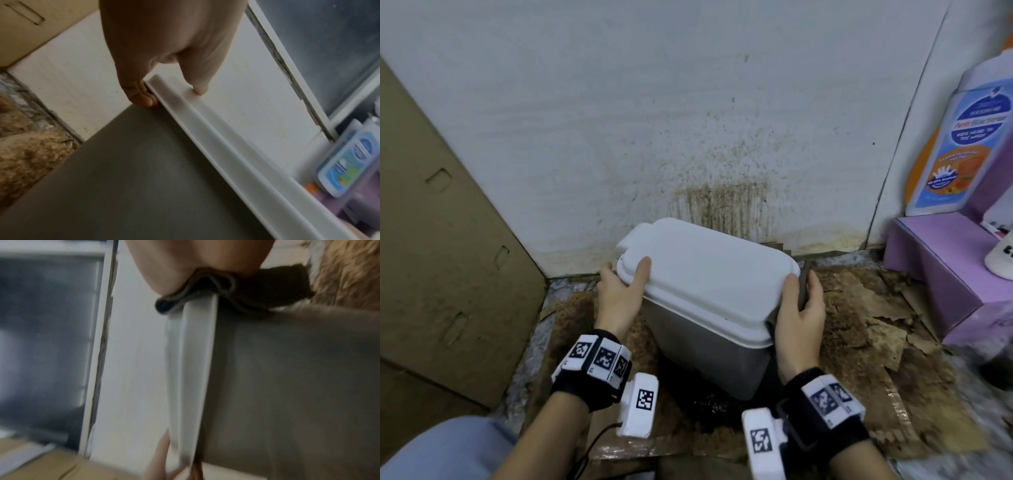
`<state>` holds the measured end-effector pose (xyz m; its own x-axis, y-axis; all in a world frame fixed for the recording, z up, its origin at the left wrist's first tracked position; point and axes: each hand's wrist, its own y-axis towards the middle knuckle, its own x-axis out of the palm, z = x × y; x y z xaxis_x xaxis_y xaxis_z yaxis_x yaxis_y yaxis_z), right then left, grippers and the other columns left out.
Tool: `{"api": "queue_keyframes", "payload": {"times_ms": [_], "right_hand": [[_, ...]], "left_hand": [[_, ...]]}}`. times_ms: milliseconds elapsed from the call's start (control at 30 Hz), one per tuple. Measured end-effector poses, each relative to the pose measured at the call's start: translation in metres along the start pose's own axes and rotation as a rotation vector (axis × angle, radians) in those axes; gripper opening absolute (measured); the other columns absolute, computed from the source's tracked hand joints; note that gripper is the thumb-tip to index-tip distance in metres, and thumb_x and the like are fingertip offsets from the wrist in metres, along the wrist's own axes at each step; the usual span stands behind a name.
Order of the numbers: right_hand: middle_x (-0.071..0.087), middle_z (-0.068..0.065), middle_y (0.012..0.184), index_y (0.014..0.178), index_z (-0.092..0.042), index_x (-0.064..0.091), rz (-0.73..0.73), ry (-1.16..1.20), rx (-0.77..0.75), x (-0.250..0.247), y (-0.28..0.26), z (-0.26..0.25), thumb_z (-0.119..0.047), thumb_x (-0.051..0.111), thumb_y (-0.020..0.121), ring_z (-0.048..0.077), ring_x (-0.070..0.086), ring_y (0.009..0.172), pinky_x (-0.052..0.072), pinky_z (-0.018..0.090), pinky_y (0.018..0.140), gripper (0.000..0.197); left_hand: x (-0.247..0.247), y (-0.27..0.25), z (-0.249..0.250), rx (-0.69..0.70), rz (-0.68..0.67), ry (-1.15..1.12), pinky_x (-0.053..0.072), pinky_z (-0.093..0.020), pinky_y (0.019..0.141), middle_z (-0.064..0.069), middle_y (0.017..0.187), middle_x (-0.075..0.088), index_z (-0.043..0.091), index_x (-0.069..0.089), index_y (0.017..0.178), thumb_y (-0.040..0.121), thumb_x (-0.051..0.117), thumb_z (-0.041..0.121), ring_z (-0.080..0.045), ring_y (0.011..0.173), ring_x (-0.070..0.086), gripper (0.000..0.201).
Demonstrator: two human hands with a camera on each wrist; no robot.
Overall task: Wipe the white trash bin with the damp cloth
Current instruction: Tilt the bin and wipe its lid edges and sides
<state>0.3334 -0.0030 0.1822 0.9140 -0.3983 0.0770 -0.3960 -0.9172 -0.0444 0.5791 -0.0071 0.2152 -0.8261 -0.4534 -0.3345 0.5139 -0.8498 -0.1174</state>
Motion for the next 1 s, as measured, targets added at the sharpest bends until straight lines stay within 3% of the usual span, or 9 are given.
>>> {"api": "queue_keyframes", "payload": {"times_ms": [133, 200, 333, 433, 533, 733, 867, 933, 1000], "right_hand": [[0.046, -0.004, 0.153, 0.156, -0.024, 0.036, -0.204, 0.021, 0.004, -0.010, 0.041, -0.002, -0.044, 0.053, 0.102, 0.015, 0.047, 0.138, 0.041, 0.041, 0.114, 0.060], [0.052, -0.006, 0.149, 0.153, -0.026, 0.041, -0.312, 0.007, 0.004, -0.013, 0.054, -0.008, -0.041, 0.056, 0.101, 0.011, 0.054, 0.130, 0.049, 0.033, 0.102, 0.056], [0.063, -0.012, 0.132, 0.142, -0.036, 0.054, -0.462, -0.056, -0.004, -0.018, 0.066, -0.022, -0.039, 0.061, 0.098, 0.001, 0.065, 0.109, 0.055, 0.016, 0.073, 0.045], [0.067, -0.012, 0.128, 0.132, -0.040, 0.062, -0.504, -0.099, -0.033, -0.019, 0.067, -0.025, -0.041, 0.068, 0.093, 0.002, 0.066, 0.109, 0.056, 0.017, 0.074, 0.039], [0.068, -0.013, 0.126, 0.128, -0.041, 0.064, -0.515, -0.103, -0.043, -0.020, 0.066, -0.023, -0.042, 0.072, 0.090, 0.007, 0.066, 0.114, 0.059, 0.026, 0.081, 0.038], [0.067, -0.017, 0.127, 0.127, -0.036, 0.065, -0.407, -0.044, -0.091, -0.018, 0.051, -0.016, -0.036, 0.075, 0.090, 0.006, 0.060, 0.122, 0.053, 0.041, 0.101, 0.039], [0.066, -0.017, 0.129, 0.127, -0.038, 0.064, -0.254, 0.010, -0.080, -0.015, 0.021, -0.011, -0.038, 0.076, 0.088, 0.006, 0.059, 0.123, 0.051, 0.045, 0.104, 0.041], [0.064, -0.016, 0.129, 0.129, -0.039, 0.062, -0.143, 0.027, -0.063, -0.012, 0.001, -0.010, -0.039, 0.076, 0.088, 0.008, 0.058, 0.122, 0.052, 0.044, 0.103, 0.043], [0.062, -0.014, 0.132, 0.131, -0.037, 0.060, -0.023, 0.043, -0.052, -0.005, -0.022, -0.008, -0.037, 0.074, 0.089, 0.010, 0.057, 0.123, 0.051, 0.043, 0.102, 0.045]], "left_hand": [[0.012, -0.014, -0.008, 0.012, 0.079, -0.027, 0.044, -0.052, 0.108, -0.011, 0.141, 0.045, 0.010, 0.033, 0.137, 0.083, 0.064, 0.070, -0.028, 0.129, 0.048, 0.087], [0.020, -0.027, -0.011, 0.028, 0.066, -0.102, 0.050, -0.049, 0.104, -0.003, 0.136, 0.057, 0.012, 0.039, 0.139, 0.079, 0.068, 0.071, -0.021, 0.124, 0.057, 0.088], [0.039, -0.056, -0.007, 0.026, -0.095, -0.286, 0.052, -0.036, 0.104, 0.011, 0.133, 0.067, 0.022, 0.051, 0.145, 0.091, 0.070, 0.048, -0.007, 0.121, 0.063, 0.062], [0.048, -0.065, -0.010, 0.011, -0.126, -0.354, 0.054, -0.043, 0.102, 0.013, 0.128, 0.070, 0.027, 0.056, 0.139, 0.089, 0.071, 0.052, -0.010, 0.118, 0.067, 0.059], [0.053, -0.068, -0.012, -0.013, -0.114, -0.374, 0.056, -0.047, 0.099, 0.011, 0.124, 0.072, 0.025, 0.057, 0.134, 0.073, 0.083, 0.062, -0.013, 0.114, 0.069, 0.076], [0.047, -0.064, -0.012, -0.027, -0.149, -0.367, 0.055, -0.038, 0.100, 0.009, 0.125, 0.071, 0.017, 0.052, 0.136, 0.078, 0.085, 0.045, -0.009, 0.115, 0.068, 0.072], [0.034, -0.057, -0.006, -0.022, -0.249, -0.345, 0.058, -0.022, 0.086, 0.009, 0.118, 0.074, 0.025, 0.058, 0.122, 0.088, 0.078, 0.030, -0.009, 0.108, 0.070, 0.040], [0.027, -0.050, -0.002, -0.020, -0.286, -0.310, 0.057, -0.015, 0.075, 0.009, 0.115, 0.071, 0.026, 0.055, 0.118, 0.087, 0.078, 0.034, -0.005, 0.102, 0.069, 0.039], [0.019, -0.041, 0.004, -0.018, -0.326, -0.253, 0.058, -0.024, 0.085, 0.006, 0.118, 0.071, 0.022, 0.057, 0.123, 0.079, 0.082, 0.049, -0.008, 0.105, 0.069, 0.057]]}}
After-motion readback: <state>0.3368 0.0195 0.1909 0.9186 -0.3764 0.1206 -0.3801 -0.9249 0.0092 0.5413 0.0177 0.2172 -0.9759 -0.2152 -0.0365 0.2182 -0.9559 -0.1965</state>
